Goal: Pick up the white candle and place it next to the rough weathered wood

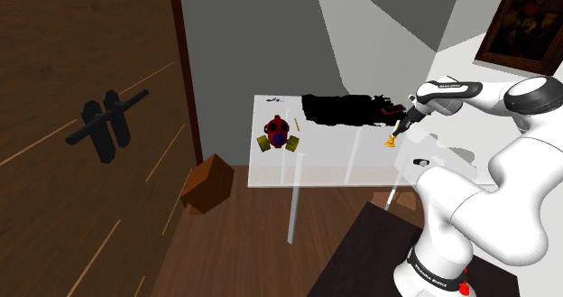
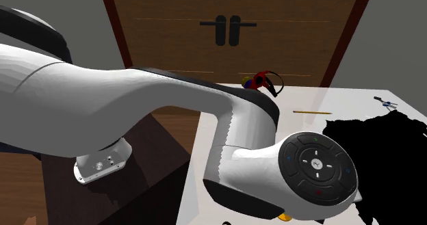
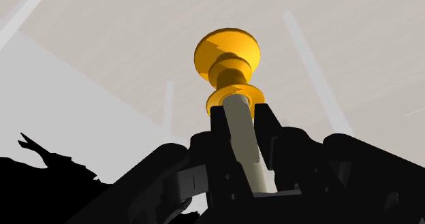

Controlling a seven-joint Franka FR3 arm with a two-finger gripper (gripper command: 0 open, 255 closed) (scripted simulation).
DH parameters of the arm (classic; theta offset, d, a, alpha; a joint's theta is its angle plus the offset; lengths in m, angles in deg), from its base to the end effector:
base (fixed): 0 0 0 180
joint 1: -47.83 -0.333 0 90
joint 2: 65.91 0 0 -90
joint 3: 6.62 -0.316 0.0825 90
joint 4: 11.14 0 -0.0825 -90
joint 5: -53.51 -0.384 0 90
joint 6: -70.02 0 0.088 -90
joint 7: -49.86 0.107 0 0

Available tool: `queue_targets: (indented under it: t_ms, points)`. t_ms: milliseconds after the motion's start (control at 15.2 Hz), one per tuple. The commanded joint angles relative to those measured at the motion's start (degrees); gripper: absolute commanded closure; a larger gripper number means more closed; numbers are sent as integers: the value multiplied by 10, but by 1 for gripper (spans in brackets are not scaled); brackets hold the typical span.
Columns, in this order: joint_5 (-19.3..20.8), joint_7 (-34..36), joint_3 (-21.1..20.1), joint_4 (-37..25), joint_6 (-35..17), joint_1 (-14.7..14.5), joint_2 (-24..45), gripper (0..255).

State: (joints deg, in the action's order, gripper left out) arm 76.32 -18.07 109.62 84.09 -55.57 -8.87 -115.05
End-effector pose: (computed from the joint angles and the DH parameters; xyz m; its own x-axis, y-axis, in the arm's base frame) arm 0.2144 -0.6470 0.3302 0.8976 0.1366 0.4191 0.1458 -0.9893 0.0102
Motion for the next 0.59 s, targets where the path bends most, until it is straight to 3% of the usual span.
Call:
queue_targets:
  t_ms: [0,198,264,528]
  points:
    - [0,0,0,0,-1,0,0,255]
    - [0,0,0,0,-1,0,0,255]
    - [0,0,0,0,-1,0,0,0]
    - [0,0,0,1,-1,0,0,0]
